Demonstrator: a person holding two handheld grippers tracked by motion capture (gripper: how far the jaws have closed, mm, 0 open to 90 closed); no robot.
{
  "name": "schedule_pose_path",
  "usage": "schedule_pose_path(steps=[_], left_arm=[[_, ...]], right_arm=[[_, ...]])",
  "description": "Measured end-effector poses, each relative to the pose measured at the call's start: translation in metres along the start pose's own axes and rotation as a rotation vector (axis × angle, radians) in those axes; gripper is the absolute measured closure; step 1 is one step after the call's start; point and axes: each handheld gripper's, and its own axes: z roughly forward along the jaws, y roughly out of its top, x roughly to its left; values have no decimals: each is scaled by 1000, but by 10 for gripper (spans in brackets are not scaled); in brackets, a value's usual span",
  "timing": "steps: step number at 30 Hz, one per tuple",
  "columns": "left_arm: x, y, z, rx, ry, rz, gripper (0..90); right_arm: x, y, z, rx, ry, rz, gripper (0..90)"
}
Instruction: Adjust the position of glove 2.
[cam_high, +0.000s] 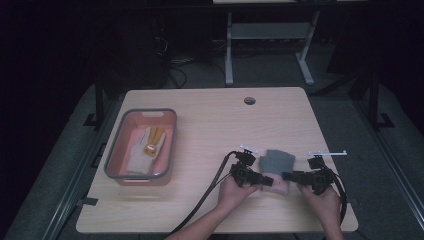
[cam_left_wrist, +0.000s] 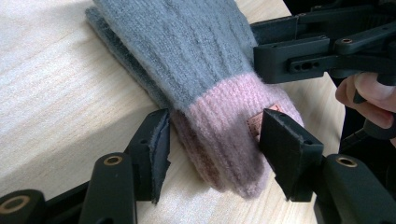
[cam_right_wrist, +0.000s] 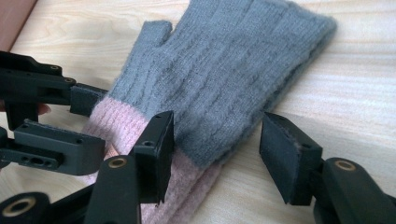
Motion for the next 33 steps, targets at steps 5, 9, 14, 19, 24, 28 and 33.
schedule_pose_path(steps=[5,9,14,19,24,28,33], left_arm=[[1,0,1,3,-10,-1,458],[1,1,1,2,-13,-6,462],[1,1,1,3,-13,1,466],[2,1,2,0,-16,-7,479],[1,1,3,0,-17,-9,494],[4,2,3,2,-33,-21,528],[6,2,3,-17,-50,-15,579]], right_arm=[[-5,-3,1,-11,30,43,436],[-6,-3,2,-16,35,42,464],[-9,-5,3,-13,79,79,516],[-15,-7,6,-9,157,152,593],[-16,-8,7,-7,178,174,616],[-17,-8,8,-12,199,186,664],[-17,-8,8,-25,222,183,717]])
